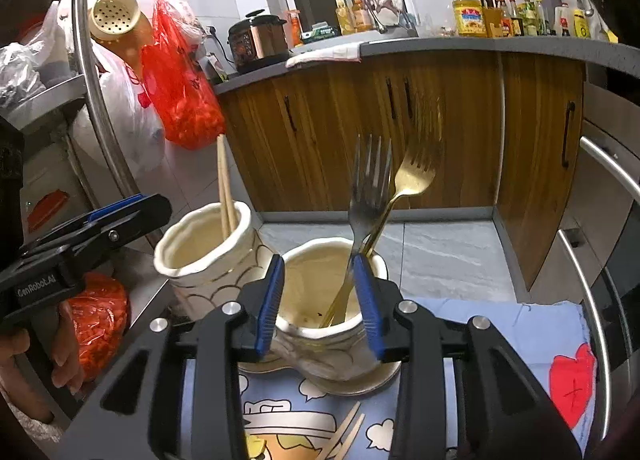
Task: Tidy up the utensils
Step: 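Withdraw both grippers from the holder back toward the cloth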
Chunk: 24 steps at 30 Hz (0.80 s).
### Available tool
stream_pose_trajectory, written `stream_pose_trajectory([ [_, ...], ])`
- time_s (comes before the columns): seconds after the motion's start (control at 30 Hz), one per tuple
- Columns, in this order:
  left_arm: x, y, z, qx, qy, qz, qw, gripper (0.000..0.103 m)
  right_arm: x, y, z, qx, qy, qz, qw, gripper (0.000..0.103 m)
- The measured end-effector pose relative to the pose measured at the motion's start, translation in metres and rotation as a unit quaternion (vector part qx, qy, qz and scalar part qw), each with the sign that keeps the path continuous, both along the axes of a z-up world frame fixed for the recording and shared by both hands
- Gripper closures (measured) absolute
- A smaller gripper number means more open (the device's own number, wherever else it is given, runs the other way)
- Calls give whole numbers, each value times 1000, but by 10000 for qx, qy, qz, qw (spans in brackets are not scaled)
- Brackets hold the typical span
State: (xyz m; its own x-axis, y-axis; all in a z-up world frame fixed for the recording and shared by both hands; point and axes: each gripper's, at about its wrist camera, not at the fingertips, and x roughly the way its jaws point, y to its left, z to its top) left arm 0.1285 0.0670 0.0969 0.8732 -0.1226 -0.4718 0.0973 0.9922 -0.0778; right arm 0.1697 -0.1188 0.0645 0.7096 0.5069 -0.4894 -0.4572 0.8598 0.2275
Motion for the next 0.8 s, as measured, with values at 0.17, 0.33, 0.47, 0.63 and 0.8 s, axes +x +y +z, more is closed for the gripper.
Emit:
stream_pose_trajectory([
  [0.17, -23, 1, 4, 76, 45, 76, 9999, 17, -24, -22, 10, 22, -136, -35, 9999, 38],
  [0.33, -46, -6, -8, 257, 184, 45, 9995, 12, -51, -53, 7, -189, -196, -89, 9996, 15],
  [0.47, -59, -10, -24, 256, 406, 84, 9988, 11, -69, -77, -4, -381, -144, -276, 9988, 5],
  [0.63, -73, -18, -44, 233, 482, 283, 9982, 8, -82, -102, -21, -910, -124, -760, 9929, 5],
  [0.8, -73, -28, -68, 436, 795, 402, 9951, 7, -81, -125, -38, -1034, 183, -1092, 9885, 5],
])
